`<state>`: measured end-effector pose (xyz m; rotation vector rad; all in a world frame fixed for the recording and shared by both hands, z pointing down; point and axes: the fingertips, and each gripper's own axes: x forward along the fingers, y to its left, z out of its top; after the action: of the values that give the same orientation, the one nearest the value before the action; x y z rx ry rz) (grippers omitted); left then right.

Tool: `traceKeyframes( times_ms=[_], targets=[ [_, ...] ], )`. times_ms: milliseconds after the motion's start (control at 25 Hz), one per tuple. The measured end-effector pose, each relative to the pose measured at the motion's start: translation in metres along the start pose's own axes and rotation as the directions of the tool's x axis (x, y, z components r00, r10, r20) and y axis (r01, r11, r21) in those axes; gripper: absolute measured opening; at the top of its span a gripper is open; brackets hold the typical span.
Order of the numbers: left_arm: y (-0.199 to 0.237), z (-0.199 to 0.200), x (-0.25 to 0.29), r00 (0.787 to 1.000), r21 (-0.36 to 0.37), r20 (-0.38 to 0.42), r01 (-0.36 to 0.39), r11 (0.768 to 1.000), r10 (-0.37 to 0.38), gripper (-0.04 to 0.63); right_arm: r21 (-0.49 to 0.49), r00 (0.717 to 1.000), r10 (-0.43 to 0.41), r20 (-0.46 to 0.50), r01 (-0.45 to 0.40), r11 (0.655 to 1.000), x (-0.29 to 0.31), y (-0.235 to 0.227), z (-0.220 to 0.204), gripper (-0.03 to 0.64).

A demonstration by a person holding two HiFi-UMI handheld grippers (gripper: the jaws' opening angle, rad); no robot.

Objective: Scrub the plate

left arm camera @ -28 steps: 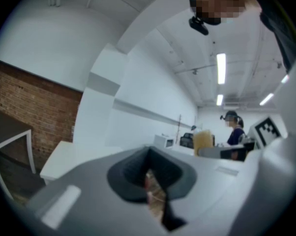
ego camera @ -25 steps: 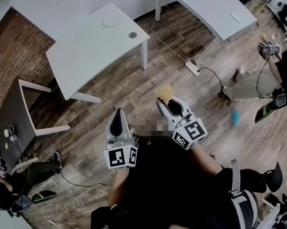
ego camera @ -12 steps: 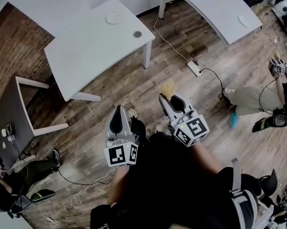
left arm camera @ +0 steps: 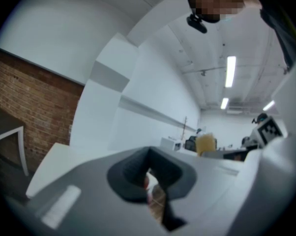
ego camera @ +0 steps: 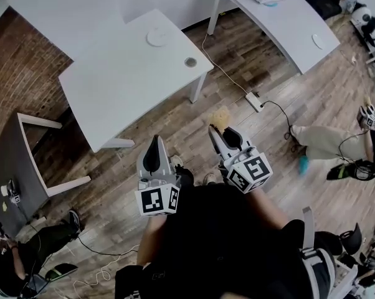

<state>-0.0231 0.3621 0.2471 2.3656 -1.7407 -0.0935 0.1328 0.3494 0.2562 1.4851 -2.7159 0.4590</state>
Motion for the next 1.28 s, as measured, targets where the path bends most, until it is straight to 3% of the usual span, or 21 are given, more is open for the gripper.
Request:
traceKeyframes(
  times_ms=[640,1280],
  targets=[
    [0.072,0.012,0.03,0.997,-0.019,-0.003,0.073,0.997,-0.073,-0.003,0.004,0.998,-0.061,-0.003,0.061,0.998,0.069,0.028,0.002,0.074],
    [0.086,0.005,0.049,0.999,-0.035,-0.009,0.038,0.999,-0.039,-0.003,-0.002,1.0,-0.028,-0.011,0.028,1.0,0.1,0.017,0.003,0.074]
  ],
)
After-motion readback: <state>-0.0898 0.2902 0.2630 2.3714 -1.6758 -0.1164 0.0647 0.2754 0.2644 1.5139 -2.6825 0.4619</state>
